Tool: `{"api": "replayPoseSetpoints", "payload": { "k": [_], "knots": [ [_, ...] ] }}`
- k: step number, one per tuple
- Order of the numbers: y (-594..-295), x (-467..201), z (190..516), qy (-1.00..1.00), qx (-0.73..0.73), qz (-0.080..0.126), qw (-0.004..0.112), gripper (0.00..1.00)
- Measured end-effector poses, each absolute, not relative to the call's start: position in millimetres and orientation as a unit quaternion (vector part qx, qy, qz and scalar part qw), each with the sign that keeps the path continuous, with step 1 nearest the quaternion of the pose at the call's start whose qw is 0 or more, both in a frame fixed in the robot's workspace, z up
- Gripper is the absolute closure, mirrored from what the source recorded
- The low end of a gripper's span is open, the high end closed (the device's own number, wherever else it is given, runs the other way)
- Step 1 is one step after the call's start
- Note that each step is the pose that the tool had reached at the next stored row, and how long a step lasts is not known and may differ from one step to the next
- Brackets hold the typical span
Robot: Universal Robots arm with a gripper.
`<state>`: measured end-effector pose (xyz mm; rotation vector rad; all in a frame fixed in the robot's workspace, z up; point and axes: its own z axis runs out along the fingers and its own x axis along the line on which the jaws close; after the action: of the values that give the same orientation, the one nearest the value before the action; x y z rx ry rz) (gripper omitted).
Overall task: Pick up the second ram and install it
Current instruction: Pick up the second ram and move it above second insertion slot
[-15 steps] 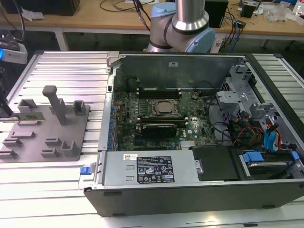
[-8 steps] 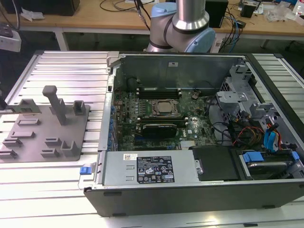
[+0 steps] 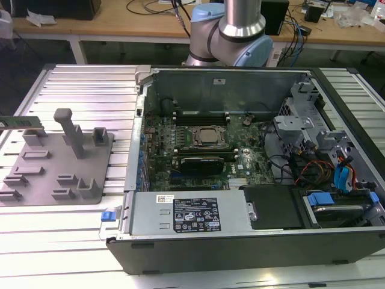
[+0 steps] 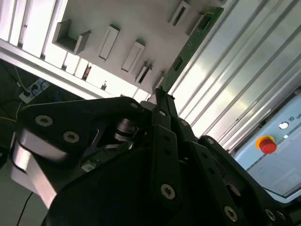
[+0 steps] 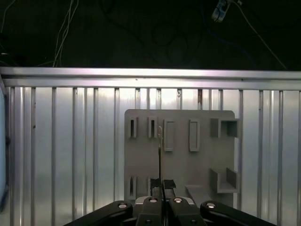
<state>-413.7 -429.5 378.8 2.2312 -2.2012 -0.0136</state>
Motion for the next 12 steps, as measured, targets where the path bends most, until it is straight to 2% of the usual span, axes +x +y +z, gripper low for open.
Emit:
{"api": "replayPoseSetpoints", "payload": {
  "k": [12],
  "knots": [
    [-429, -414, 428, -0.702, 0.712, -0.003, 0.005, 0.91]
  ]
}}
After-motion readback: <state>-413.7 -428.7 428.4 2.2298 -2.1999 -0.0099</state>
